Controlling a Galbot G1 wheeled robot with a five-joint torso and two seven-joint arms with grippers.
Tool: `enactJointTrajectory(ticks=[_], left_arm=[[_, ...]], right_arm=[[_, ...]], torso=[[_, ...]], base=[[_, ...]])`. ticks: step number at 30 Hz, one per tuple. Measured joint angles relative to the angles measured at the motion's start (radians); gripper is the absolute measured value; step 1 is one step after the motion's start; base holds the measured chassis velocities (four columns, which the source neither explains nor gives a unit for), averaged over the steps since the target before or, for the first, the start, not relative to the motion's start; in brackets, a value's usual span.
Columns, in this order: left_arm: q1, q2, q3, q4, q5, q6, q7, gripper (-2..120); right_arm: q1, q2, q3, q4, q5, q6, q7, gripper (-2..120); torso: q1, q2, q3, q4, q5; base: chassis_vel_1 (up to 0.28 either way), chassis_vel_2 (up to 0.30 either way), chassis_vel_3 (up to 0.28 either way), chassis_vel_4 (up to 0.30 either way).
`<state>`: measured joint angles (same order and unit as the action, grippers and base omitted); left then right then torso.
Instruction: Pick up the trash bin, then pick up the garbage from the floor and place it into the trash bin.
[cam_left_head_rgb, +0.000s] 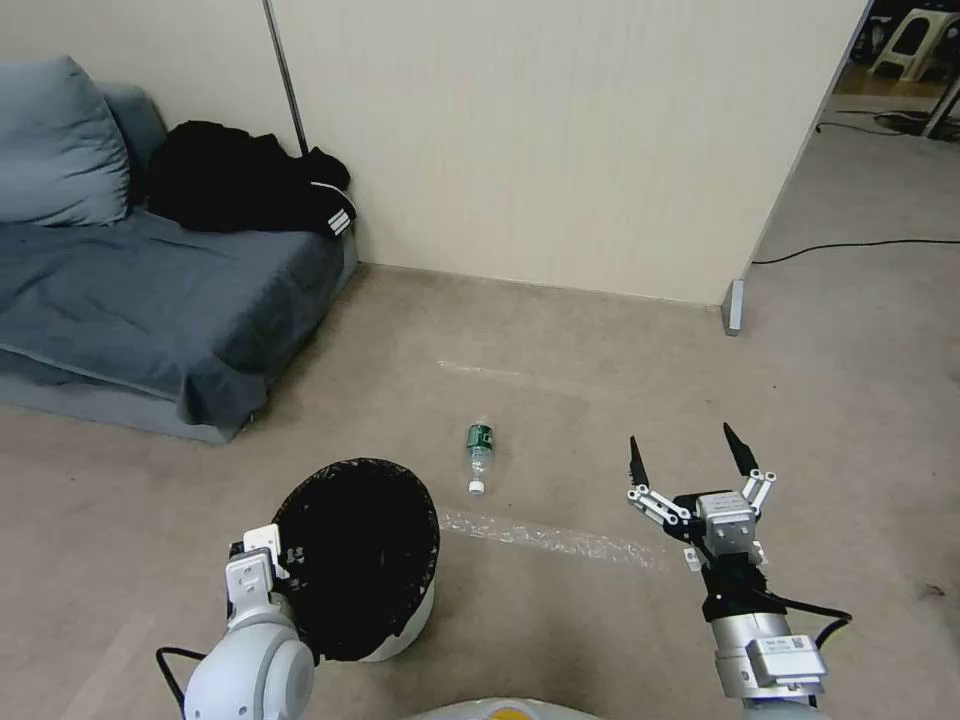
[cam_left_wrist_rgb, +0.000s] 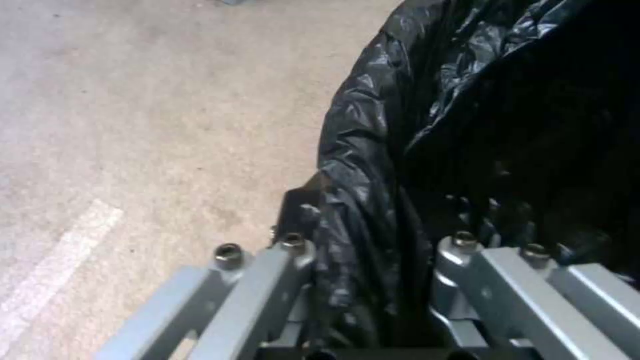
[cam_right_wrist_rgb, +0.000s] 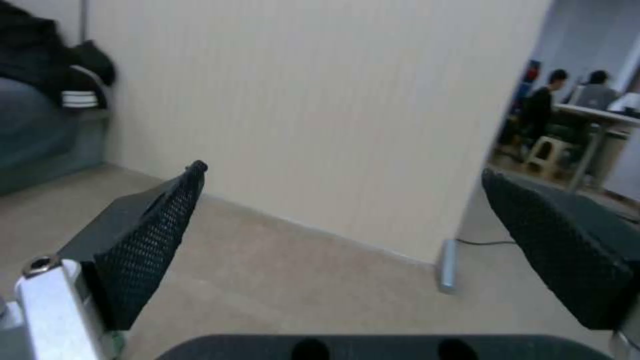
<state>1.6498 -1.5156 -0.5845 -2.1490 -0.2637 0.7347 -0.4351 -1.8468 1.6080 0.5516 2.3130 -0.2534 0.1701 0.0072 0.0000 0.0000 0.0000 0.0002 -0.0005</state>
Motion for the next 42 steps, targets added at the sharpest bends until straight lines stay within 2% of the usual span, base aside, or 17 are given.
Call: enactJointTrajectory(ticks=[4, 5, 7, 11, 13, 19, 22, 31, 42], left_arm=[[0.006, -0.001, 0.021, -0.067, -0.007, 0.005, 0.000, 6], [0.006, -0.001, 0.021, -0.067, -0.007, 0.005, 0.000, 6], [0.006, -0.002, 0.027, -0.128, -0.004, 0.004, -0.018, 1], [0.012, -0.002, 0.036, -0.185, -0.008, 0.004, -0.020, 1], [0.016, -0.001, 0.038, -0.207, -0.008, 0.003, -0.028, 1], [0.033, -0.001, 0.051, -0.270, -0.018, 0.003, -0.046, 1], [0.048, 0.002, 0.058, -0.304, -0.023, 0.002, -0.052, 1], [0.105, 0.018, 0.062, -0.347, -0.008, -0.028, -0.075, 1], [0.158, 0.032, 0.053, -0.351, 0.047, -0.088, -0.052, 1]], right_arm=[[0.000, 0.000, -0.005, 0.007, -0.004, -0.017, 0.020, 100], [0.000, 0.000, -0.005, 0.007, -0.004, -0.017, 0.020, 100], [0.000, 0.000, -0.005, 0.007, -0.005, -0.017, 0.022, 100], [0.000, 0.000, -0.012, 0.002, -0.026, 0.018, 0.029, 100], [0.000, 0.000, -0.013, 0.000, -0.029, 0.025, 0.030, 100], [0.001, 0.000, -0.014, -0.001, -0.030, 0.031, 0.030, 100], [0.001, 0.000, -0.013, 0.000, -0.013, 0.060, 0.002, 100], [0.001, 0.000, -0.013, 0.001, -0.005, 0.071, -0.007, 100], [-0.002, 0.000, -0.024, 0.004, 0.019, 0.109, -0.038, 100]], torso=[[0.000, 0.000, 0.000, -0.0005, -0.0013], [0.000, 0.000, 0.000, -0.0005, -0.0013], [0.000, 0.000, 0.000, -0.0006, 0.0000], [0.000, 0.000, 0.000, -0.0003, -0.0005], [0.000, 0.000, 0.000, -0.0005, 0.0006], [0.000, 0.000, 0.000, -0.0003, 0.0005], [0.000, 0.000, 0.000, -0.0003, 0.0005], [0.000, 0.000, 0.000, -0.0002, 0.0005], [0.000, 0.000, 0.000, -0.0002, 0.0005]], base=[[0.000, 0.000, 0.000, 0.000], [0.000, 0.000, 0.000, 0.000], [0.000, 0.000, 0.000, 0.000], [0.000, 0.000, 0.000, 0.000], [0.000, 0.000, 0.000, 0.000], [0.000, 0.000, 0.000, 0.000], [0.000, 0.000, 0.000, 0.000], [0.000, 0.000, 0.000, 0.000], [0.000, 0.000, 0.000, 0.000]])
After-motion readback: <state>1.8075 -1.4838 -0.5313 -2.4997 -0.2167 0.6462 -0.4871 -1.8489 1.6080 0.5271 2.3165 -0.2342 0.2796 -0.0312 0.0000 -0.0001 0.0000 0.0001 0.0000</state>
